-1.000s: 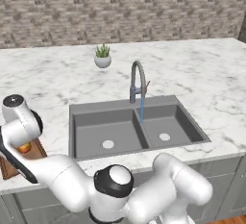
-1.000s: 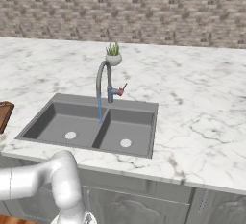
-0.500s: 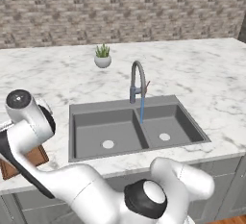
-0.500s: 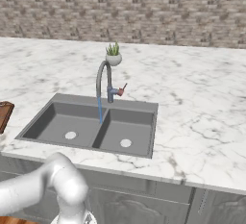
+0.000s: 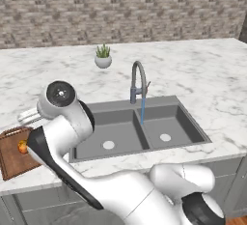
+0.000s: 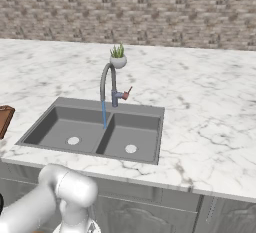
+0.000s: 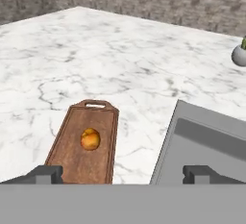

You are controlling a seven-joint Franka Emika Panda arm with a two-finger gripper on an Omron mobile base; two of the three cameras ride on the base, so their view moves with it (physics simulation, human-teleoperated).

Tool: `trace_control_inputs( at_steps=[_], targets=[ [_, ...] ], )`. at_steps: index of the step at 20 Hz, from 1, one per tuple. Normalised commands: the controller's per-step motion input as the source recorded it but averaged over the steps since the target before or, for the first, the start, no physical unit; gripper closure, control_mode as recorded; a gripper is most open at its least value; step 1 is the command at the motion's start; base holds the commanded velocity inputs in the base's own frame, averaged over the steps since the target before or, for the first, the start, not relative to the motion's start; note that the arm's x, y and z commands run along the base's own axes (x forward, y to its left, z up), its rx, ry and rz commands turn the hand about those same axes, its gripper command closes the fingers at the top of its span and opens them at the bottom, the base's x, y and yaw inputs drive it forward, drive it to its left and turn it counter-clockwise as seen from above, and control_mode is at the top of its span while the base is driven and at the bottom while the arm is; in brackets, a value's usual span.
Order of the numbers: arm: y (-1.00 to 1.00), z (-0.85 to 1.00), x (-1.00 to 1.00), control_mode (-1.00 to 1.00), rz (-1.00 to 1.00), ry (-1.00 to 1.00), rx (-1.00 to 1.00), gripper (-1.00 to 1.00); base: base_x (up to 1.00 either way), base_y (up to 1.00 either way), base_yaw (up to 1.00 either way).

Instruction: Pick the peach from the sink and place it on the cutting board to airdry. Then turn off the sink faucet.

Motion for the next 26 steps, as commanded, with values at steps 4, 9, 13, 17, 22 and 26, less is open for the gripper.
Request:
trace_control_inputs(
  at_steps=[4,9,13,17,22,26],
  targets=[
    [-0.87,0.81,-0.58,-1.00,0.00,-0.03,0.17,-1.00,0.00,0.00,0.00],
    [-0.91,0.70,-0.63,-1.00,-0.02,0.00,0.20,-1.00,0.00,0.00,0.00],
    [-0.88,0.60,-0.67,-1.00,-0.08,0.00,0.27,-1.00,0.00,0.00,0.00],
    [-0.73,0.39,-0.51,-1.00,-0.05,0.00,0.23,-1.00,0.00,0.00,0.00],
    [-0.24,0.00,-0.30,-1.00,0.00,-0.01,0.05,-1.00,0.00,0.00,0.00],
    [0.00,0.00,-0.19,-1.00,0.00,-0.02,0.00,-1.00,0.00,0.00,0.00]
  ],
)
